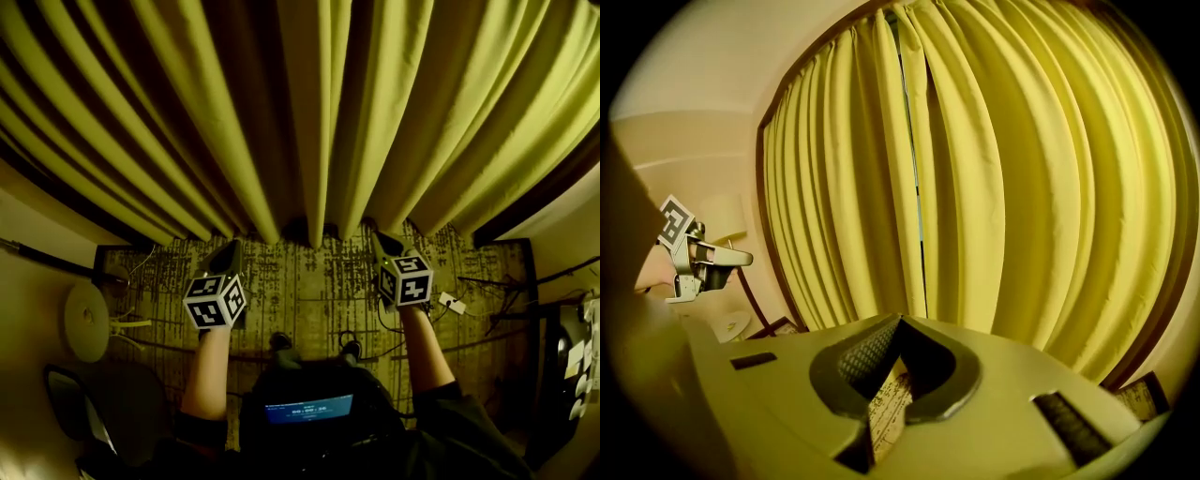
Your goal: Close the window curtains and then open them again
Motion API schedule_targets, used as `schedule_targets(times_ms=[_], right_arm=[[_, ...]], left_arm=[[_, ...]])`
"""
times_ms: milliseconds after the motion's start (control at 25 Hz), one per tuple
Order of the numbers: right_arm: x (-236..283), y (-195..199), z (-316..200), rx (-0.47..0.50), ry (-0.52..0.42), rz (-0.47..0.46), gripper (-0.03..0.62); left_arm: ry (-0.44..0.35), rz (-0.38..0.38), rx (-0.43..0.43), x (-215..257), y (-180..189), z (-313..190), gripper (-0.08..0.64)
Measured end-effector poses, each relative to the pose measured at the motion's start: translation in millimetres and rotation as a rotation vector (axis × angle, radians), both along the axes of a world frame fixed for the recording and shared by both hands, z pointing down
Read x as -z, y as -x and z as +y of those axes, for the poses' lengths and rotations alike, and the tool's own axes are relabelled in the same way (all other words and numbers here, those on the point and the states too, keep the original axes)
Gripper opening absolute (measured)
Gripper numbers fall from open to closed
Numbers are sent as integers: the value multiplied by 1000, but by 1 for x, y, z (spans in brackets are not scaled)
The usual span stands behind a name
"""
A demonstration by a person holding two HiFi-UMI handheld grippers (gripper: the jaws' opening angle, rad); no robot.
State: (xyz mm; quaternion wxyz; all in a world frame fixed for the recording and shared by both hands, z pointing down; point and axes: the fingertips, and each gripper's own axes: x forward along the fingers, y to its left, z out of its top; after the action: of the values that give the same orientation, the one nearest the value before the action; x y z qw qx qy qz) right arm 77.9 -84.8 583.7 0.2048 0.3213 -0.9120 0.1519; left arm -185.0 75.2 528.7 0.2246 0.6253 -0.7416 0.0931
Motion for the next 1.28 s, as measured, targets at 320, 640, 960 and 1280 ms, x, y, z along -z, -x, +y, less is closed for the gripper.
schedule_targets(times_ms=[320, 640, 960, 1280], right_arm=[[3, -13, -2, -10, -7, 11, 11], [-3, -11, -5, -22, 2, 23, 11], [-6, 9, -4, -38, 10, 28, 12], [-10, 66, 12, -45, 7, 28, 11]], left_arm=[[0, 18, 35, -1, 0, 0, -12], [9, 39, 7, -6, 1, -9, -12], [15, 59, -16, -13, 19, -8, -12], [-2, 68, -72, -14, 67, 0, -11]])
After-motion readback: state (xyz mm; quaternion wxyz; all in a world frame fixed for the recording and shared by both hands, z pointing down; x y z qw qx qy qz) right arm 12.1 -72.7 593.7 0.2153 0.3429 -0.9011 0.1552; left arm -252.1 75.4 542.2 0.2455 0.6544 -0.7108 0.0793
